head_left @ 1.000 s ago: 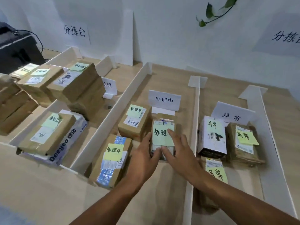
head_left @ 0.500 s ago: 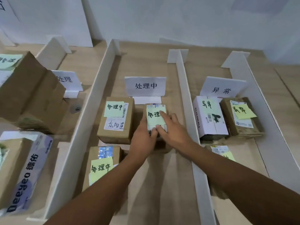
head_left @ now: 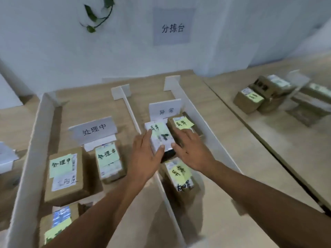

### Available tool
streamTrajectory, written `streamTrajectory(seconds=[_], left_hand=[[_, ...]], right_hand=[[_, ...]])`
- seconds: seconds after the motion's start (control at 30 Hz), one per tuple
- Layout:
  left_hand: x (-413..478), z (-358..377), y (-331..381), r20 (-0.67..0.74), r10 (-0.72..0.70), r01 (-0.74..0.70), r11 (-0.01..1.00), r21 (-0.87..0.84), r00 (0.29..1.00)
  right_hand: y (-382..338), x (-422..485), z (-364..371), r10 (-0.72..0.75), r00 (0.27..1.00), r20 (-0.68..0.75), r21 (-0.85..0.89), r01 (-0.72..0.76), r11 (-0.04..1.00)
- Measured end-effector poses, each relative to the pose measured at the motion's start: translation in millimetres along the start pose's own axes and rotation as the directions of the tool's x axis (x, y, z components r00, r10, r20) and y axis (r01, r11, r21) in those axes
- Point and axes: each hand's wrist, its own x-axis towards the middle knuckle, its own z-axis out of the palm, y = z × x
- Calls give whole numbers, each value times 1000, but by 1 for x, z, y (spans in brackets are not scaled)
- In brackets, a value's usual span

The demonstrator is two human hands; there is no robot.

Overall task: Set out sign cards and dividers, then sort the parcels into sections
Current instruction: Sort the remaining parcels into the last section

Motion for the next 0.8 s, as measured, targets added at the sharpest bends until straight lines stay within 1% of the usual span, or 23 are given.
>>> streamTrajectory(seconds=[0.1, 0.2, 0.27, 0.33, 0.43, 0.53, 0.63, 0.8], left_hand=[[8, 60, 83, 87, 141, -137, 990, -45, 986], [5, 133, 171, 142, 244, -239, 970, -49, 959], [-3, 183, 227, 156, 271, -266, 962, -55, 950], [-13, 231, 280, 196, 283, -272, 959, -84, 939], [-26, 294, 344, 235, 318, -301, 948, -103, 919], [-34, 340, 391, 267, 298, -273, 954, -127, 916], [-25, 377, 427, 268, 286, -259, 957, -132, 920], [20, 440, 472, 239, 274, -269, 962, -55, 932]], right_hand=[[85, -57, -77, 107, 987, -121, -55, -114, 992], [178, -128, -148, 238, 943, -231, -68, -260, 963], [237, -174, -189, 340, 896, -286, -14, -359, 933], [289, -213, -223, 399, 857, -327, 32, -412, 911], [354, -255, -260, 423, 838, -345, 48, -434, 900], [403, -276, -290, 433, 834, -341, 64, -439, 896], [449, -276, -315, 407, 851, -332, 60, -412, 909], [535, -241, -349, 356, 877, -322, 25, -368, 929]])
